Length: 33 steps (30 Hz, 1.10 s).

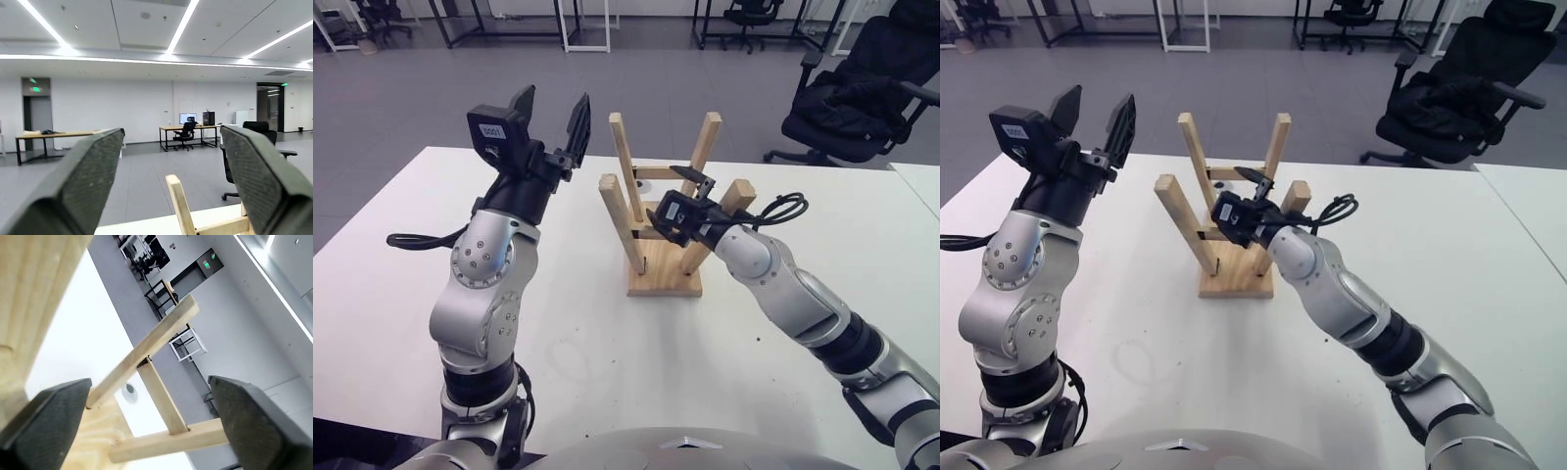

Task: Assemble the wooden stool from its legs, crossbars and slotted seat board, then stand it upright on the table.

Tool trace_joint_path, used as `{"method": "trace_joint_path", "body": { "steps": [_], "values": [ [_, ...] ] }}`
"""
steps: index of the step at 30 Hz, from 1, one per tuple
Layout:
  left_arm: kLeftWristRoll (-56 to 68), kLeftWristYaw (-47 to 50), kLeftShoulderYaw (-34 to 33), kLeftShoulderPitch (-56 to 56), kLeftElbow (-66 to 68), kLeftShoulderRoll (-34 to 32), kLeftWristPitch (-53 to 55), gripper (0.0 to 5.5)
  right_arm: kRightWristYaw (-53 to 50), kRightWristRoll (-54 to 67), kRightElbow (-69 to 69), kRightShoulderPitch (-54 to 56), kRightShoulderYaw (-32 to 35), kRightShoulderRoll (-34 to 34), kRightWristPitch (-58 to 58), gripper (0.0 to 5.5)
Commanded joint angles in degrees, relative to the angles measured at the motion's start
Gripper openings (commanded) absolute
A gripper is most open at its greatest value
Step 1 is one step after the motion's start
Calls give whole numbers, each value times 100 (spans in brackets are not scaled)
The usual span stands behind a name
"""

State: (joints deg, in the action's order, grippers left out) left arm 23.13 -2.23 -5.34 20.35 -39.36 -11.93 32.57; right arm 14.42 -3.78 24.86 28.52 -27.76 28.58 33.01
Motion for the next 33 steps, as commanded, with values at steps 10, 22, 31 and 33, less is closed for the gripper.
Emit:
{"method": "trace_joint_path", "body": {
  "steps": [10,22,31,33],
  "values": [
    [460,-1103,148,880,1375,-414,29,362,1252,3186,-791,-194,3678,-313,-398,448],
    [-900,-1701,1247,528,2903,-964,-709,362,1230,3503,-1483,-520,3290,-629,-364,448],
    [525,-1582,-1074,841,2133,-1297,-536,362,1575,3073,-2576,-386,3703,200,-786,448],
    [390,-1652,-1331,355,2304,-1522,-555,362,2375,2837,-1889,-1031,2868,434,-945,448]
  ]
}}
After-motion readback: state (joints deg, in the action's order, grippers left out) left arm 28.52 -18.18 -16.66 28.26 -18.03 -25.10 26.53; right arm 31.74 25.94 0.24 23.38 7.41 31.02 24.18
